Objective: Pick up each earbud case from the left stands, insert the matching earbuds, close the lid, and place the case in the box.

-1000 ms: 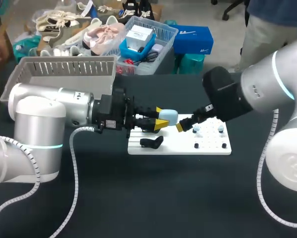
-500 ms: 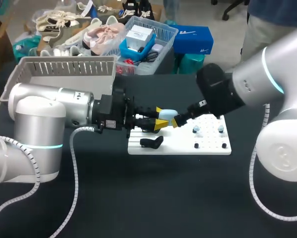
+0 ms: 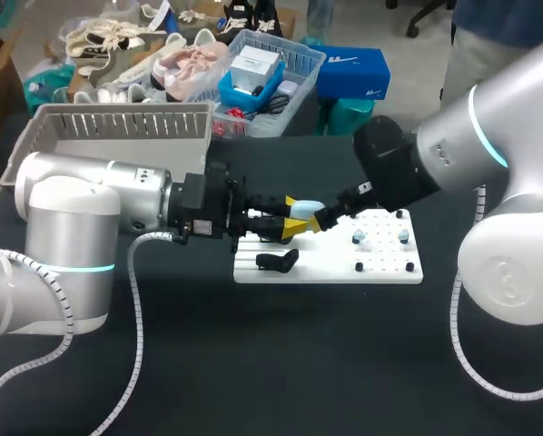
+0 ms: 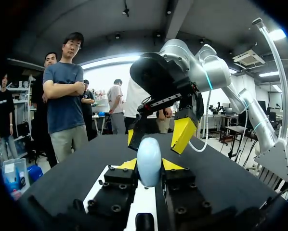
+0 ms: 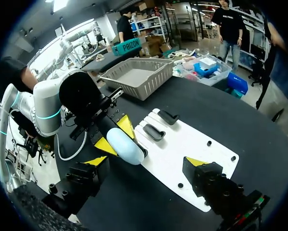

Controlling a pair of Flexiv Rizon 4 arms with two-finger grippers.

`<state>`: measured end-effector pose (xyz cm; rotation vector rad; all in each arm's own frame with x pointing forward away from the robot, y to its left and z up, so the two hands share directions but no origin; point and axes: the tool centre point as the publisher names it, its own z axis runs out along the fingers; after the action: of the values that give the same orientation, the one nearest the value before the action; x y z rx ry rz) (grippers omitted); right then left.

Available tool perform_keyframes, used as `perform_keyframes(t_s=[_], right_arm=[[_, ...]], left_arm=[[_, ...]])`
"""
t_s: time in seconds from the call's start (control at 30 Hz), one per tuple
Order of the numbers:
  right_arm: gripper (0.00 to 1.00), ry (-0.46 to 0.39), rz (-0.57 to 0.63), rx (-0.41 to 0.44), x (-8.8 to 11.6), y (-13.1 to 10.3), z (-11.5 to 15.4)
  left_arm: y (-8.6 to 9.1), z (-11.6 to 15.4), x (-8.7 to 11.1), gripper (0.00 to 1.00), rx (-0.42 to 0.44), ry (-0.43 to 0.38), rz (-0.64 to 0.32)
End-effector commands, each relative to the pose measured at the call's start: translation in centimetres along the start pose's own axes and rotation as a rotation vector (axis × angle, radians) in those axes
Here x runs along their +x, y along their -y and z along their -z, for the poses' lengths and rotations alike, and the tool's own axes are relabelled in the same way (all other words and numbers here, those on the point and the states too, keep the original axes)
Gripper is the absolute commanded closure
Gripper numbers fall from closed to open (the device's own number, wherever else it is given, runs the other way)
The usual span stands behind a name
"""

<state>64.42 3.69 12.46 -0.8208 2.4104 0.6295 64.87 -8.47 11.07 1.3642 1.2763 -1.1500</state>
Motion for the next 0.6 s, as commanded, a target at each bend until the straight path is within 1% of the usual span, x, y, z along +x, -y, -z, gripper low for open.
perform_keyframes(t_s=[0.03, 0.6], right_arm=[[0.0, -0.003, -0.005, 0.009, -0.21, 0.05, -0.24], [0.0, -0.005, -0.015, 0.02, -0.5, 0.63, -0.6]], left_arm=[[-0.06, -0.08, 0.04, 1.0, -0.001, 0.0, 0.0], [-0.06, -0.08, 0.04, 1.0, -0.001, 0.0, 0.0]])
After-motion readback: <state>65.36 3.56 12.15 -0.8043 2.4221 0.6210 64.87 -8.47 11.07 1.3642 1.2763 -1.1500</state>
